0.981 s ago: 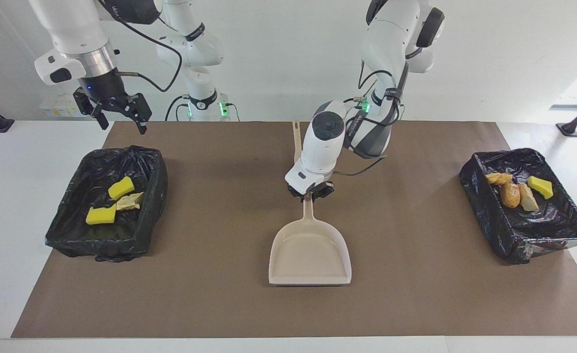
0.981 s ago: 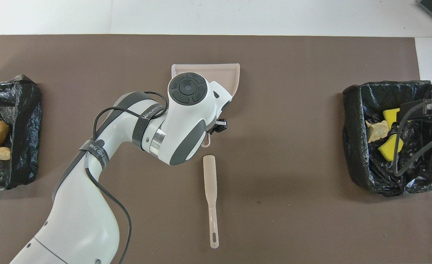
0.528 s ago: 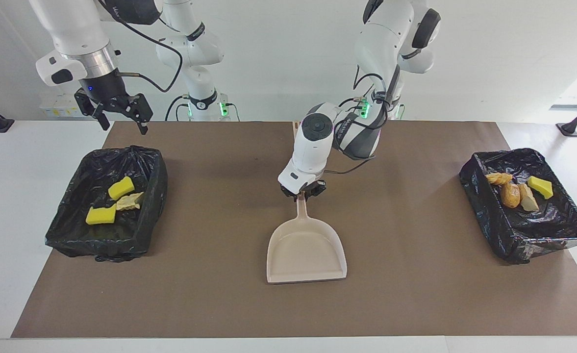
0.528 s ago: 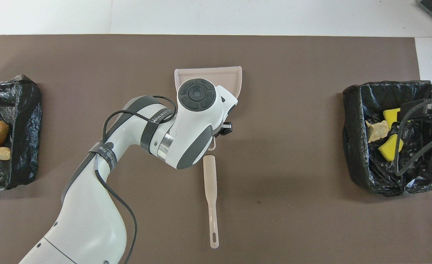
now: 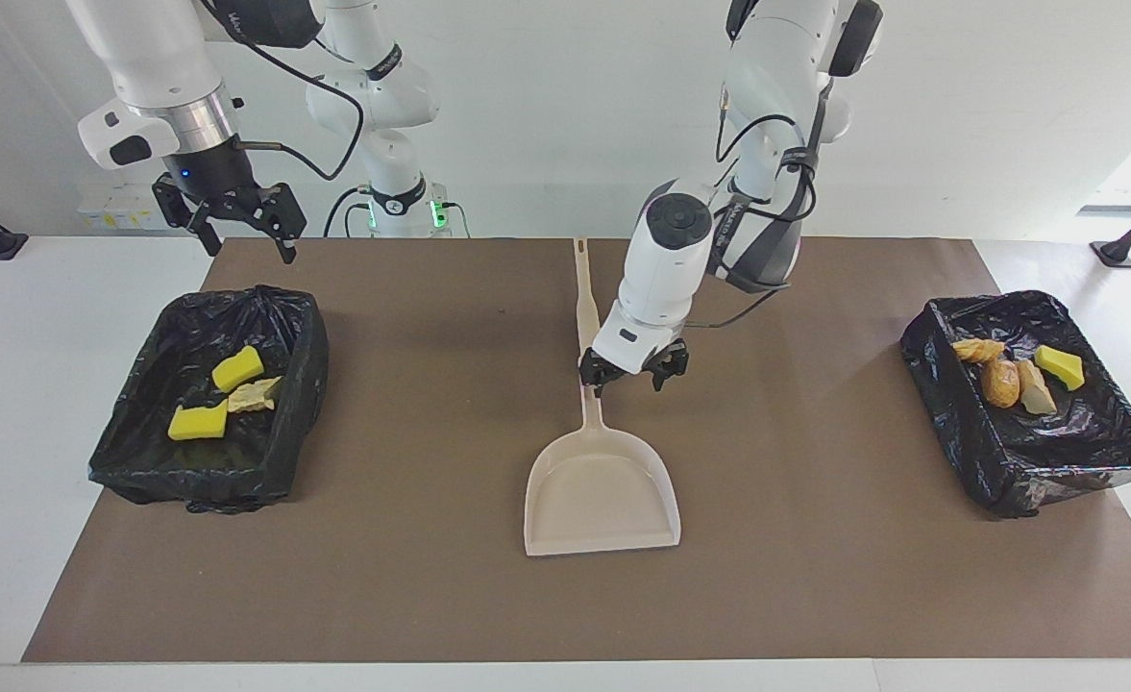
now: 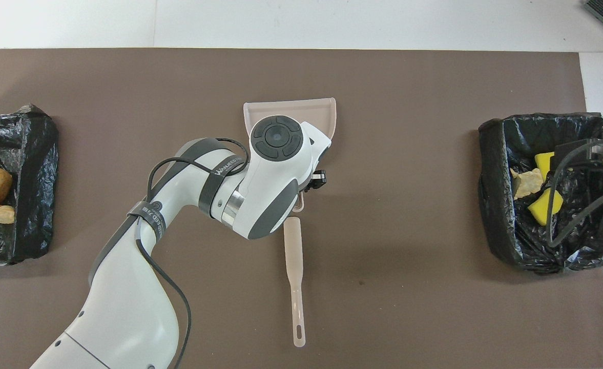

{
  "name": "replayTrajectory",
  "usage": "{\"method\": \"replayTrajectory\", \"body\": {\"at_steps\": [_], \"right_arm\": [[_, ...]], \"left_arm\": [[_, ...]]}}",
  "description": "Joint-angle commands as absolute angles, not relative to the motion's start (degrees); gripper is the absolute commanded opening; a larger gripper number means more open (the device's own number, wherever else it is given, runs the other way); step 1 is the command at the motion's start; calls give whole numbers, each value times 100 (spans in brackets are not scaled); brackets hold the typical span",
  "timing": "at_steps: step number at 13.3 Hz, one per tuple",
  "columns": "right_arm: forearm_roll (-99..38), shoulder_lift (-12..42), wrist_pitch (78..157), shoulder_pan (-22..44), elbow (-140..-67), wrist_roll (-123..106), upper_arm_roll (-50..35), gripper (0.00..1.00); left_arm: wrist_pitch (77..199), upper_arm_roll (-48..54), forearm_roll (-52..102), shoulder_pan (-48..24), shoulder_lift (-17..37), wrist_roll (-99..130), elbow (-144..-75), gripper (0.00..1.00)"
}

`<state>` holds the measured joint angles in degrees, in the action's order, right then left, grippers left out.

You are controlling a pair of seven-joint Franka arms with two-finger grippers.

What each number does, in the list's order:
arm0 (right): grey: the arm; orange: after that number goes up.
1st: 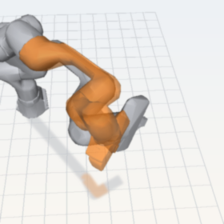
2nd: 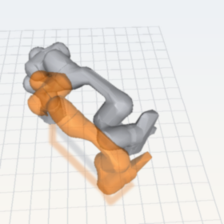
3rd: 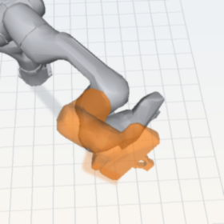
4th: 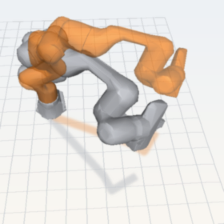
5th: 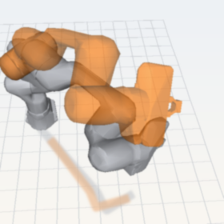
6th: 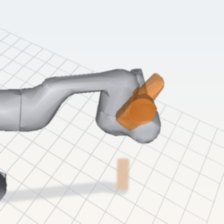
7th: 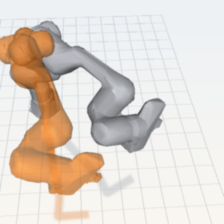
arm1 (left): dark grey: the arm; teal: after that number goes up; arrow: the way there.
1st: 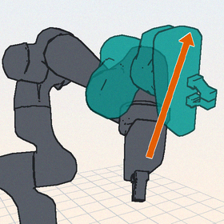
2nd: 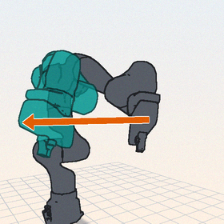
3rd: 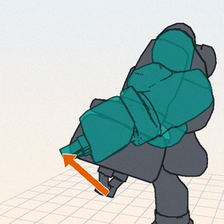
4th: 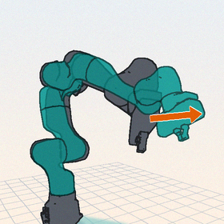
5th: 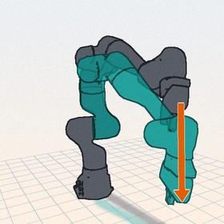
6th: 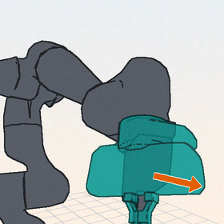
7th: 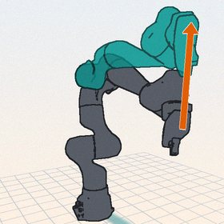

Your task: Sweep and dump trash in bin

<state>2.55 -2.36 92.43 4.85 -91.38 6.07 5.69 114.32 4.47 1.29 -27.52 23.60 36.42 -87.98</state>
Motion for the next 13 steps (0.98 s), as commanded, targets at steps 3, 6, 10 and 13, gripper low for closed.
{"method": "replayTrajectory", "body": {"at_steps": [3, 6, 10, 13], "right_arm": [[211, -255, 9167, 413, -9105, 483, 554, 100], [176, -352, 8464, 413, -9141, 405, 554, 100], [79, -369, 8490, 449, -9167, -349, 501, 100], [70, -491, 8701, 413, -9394, -422, 501, 100]], "left_arm": [[11022, 422, 0, -1822, 2013, 2324, -8824, 100], [10811, 422, 9, -1215, 1767, 1261, -8824, 100], [10223, 413, 9, -537, 1293, -216, -8850, 100], [9757, 387, 9, -168, 775, -825, -9017, 100]]}}
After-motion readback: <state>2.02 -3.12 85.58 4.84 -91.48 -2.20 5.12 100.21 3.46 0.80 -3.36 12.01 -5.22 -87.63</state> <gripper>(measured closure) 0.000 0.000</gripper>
